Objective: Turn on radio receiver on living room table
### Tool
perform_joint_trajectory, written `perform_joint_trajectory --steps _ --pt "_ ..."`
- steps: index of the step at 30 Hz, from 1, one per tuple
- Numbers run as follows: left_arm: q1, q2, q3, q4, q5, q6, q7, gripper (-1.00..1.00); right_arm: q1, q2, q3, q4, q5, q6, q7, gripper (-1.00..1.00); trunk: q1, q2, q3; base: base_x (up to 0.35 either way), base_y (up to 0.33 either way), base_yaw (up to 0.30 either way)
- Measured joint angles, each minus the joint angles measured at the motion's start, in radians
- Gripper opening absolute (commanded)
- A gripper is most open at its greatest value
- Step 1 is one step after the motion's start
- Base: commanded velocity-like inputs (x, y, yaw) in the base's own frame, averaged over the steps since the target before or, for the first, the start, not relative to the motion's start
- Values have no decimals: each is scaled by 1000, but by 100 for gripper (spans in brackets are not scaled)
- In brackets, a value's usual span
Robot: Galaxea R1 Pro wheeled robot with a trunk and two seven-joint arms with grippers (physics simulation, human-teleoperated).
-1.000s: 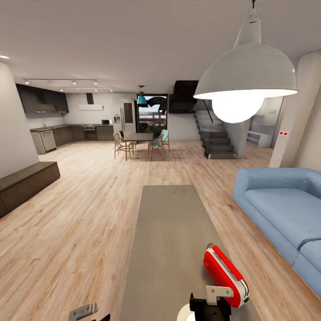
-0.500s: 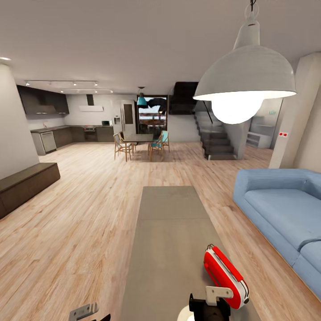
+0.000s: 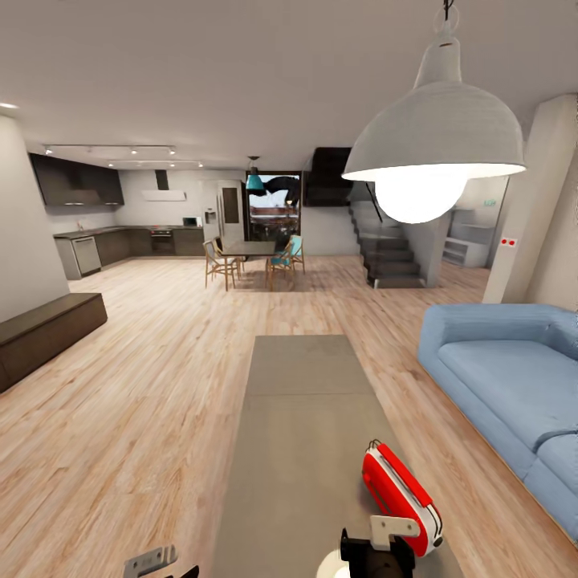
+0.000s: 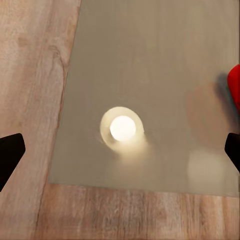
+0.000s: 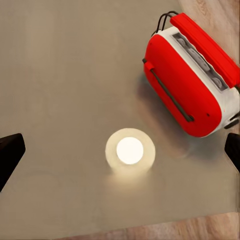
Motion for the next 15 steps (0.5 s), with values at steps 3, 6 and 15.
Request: perform_joint_trajectory --steps 3,6,15 --pt "0 0 0 0 0 0 0 100 0 0 0 0 -1 0 0 100 0 0 0 0 -284 0" --pt "0 -1 0 -1 0 0 0 100 0 0 0 0 -6 0 0 100 0 0 0 0 -299 0" --pt "0 0 -20 2 0 0 0 100 0 0 0 0 -14 0 0 100 0 0 0 0 -168 0"
